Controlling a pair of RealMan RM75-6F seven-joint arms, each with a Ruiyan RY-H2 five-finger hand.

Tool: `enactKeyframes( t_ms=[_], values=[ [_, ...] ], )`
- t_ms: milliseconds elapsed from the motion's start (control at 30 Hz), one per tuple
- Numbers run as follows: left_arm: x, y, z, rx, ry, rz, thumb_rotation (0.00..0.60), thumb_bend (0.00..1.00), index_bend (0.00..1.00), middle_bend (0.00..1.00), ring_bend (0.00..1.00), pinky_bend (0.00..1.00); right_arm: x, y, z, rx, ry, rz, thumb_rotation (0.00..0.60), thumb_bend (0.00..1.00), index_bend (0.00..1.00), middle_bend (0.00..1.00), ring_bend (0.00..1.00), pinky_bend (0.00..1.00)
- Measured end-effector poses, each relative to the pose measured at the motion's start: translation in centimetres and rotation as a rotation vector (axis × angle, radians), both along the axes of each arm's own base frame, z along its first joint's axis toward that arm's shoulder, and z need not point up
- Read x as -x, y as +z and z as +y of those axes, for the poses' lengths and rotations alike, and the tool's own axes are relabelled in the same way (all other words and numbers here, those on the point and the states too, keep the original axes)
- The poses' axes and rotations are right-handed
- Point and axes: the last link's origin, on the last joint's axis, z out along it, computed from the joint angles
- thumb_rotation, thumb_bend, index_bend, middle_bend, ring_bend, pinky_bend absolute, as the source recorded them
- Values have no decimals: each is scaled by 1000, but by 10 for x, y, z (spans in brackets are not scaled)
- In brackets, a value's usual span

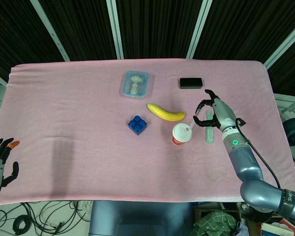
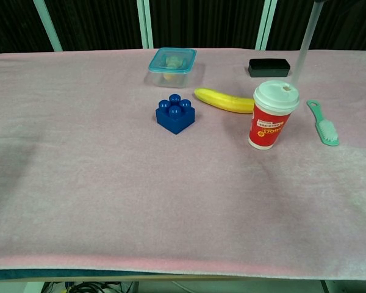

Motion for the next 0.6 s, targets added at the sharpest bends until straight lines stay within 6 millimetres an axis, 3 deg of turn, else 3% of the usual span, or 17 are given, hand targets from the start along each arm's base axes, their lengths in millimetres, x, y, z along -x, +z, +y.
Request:
enactKeyframes(
  t_ms=[600],
  values=[
    [0,0,0,-1,1,-1,600,580,190,106,23,11,3,-4,-2,-4,-12,-7,600,386,652,0,0,156]
  ],
)
